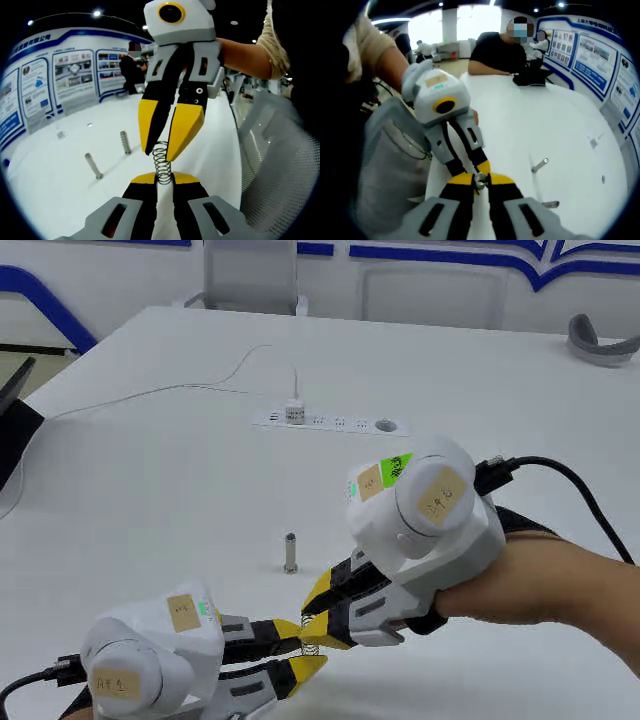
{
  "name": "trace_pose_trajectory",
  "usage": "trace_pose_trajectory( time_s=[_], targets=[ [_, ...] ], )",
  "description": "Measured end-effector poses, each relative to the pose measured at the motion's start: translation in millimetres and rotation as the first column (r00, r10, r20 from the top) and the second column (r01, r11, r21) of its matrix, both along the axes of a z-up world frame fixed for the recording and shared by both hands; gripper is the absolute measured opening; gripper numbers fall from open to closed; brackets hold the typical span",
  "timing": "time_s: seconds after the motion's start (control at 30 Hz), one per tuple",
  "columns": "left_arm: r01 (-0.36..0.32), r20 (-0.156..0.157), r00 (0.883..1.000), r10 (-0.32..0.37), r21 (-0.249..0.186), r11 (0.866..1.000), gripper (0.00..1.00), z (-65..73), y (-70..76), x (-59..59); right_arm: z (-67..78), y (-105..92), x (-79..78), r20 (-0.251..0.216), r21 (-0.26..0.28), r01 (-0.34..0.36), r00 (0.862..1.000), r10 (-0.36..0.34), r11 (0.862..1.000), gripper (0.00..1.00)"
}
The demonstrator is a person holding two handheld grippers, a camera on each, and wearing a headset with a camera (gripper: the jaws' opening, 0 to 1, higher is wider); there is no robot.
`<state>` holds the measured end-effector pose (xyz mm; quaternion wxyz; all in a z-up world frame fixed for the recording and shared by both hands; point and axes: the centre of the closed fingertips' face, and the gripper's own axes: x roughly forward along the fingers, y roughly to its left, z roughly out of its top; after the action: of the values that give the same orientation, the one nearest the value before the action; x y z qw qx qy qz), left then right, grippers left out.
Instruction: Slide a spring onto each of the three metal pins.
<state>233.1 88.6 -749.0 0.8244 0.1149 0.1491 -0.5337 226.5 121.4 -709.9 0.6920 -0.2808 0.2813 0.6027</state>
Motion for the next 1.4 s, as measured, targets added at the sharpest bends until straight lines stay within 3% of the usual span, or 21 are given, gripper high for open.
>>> trace_pose_trajectory(
  time_s=[0.2, 0.8, 1.23, 1.4],
  targets=[
    [-0.004, -0.002, 1.0, 0.004, 0.0, 1.0, 0.1, -0.1, 0.3, -0.5, -0.7, 0.0, 0.4, 0.007, 0.005, 0.002, 1.0, -0.002, 1.0, 0.15],
    [-0.009, -0.011, 1.0, 0.009, -0.012, 1.0, 0.1, 1.6, 0.0, -0.1, -4.9, -1.4, 0.6, 0.009, 0.01, 0.012, 1.0, -0.012, 1.0, 0.13],
    [-0.024, 0.007, 1.0, 0.024, -0.013, 1.0, 0.11, 3.6, 2.7, 2.7, -2.8, 1.3, 1.8, 0.004, 0.019, 0.017, 1.0, -0.017, 1.0, 0.12],
    [-0.041, -0.006, 0.999, 0.041, -0.016, 0.999, 0.16, 2.9, 6.5, 3.8, -0.7, 1.5, 2.8, 0.005, 0.026, 0.023, 1.0, -0.024, 0.999, 0.12]
  ],
)
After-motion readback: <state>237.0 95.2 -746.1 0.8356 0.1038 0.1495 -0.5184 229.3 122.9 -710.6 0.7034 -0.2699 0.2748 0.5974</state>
